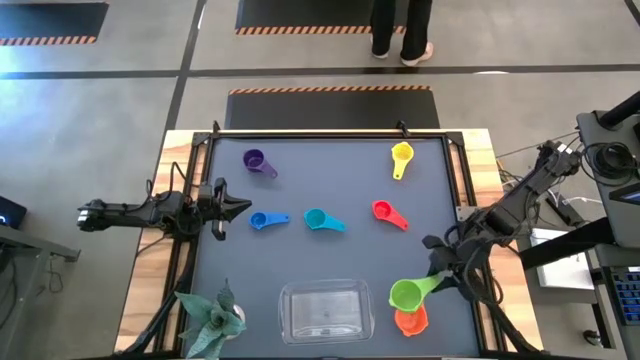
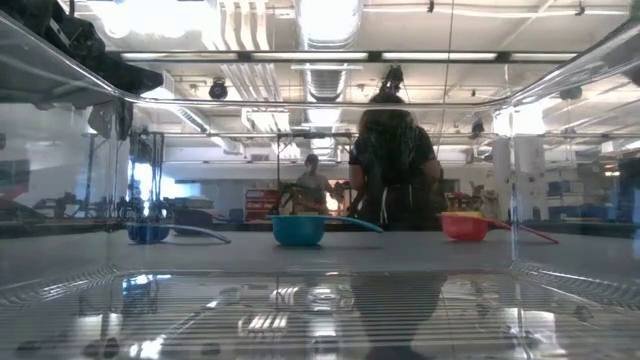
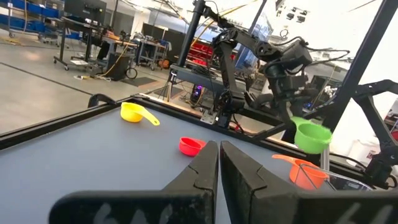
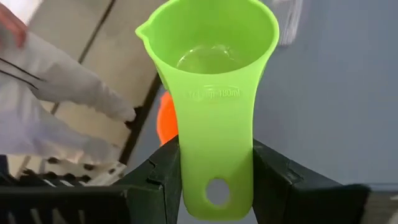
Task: Nest measuring cups in basket
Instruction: Stack the green measuring cup on top of the orange measuring cup
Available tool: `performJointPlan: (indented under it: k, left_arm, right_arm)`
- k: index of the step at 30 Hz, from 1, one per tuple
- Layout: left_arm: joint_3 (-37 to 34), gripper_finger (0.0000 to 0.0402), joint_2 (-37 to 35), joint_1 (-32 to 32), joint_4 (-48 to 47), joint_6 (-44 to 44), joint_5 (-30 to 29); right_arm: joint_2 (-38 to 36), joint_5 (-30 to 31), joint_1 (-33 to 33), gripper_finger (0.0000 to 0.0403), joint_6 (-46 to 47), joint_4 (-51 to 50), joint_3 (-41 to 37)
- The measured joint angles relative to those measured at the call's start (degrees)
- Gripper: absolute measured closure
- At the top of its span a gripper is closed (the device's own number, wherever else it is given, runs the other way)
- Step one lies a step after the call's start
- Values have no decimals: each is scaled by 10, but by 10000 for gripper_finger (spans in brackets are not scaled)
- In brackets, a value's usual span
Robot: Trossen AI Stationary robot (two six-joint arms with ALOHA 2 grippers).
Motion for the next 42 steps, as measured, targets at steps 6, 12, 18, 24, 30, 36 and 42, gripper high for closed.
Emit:
performJointPlan:
  k: [6, 12, 18, 24, 30, 36, 42]
  left_arm:
    - [0, 402, 0, 0, 0, 0, 0]
    - [0, 402, 0, 0, 0, 0, 0]
    - [0, 402, 0, 0, 0, 0, 0]
    - [0, 402, 0, 0, 0, 0, 0]
    - [0, 402, 0, 0, 0, 0, 0]
    - [0, 402, 0, 0, 0, 0, 0]
    - [0, 402, 0, 0, 0, 0, 0]
  right_arm:
    - [28, -11, 23, 280, -3, 29, -23]
    - [44, -9, 45, 274, -3, 48, -31]
    - [79, 0, 56, 270, -4, 47, -31]
    - [109, 0, 56, 276, -3, 47, -31]
    - [118, 1, 57, 246, -4, 63, -31]
    - [117, 1, 57, 211, -6, 89, -31]
    - [117, 1, 57, 181, -41, 89, -31]
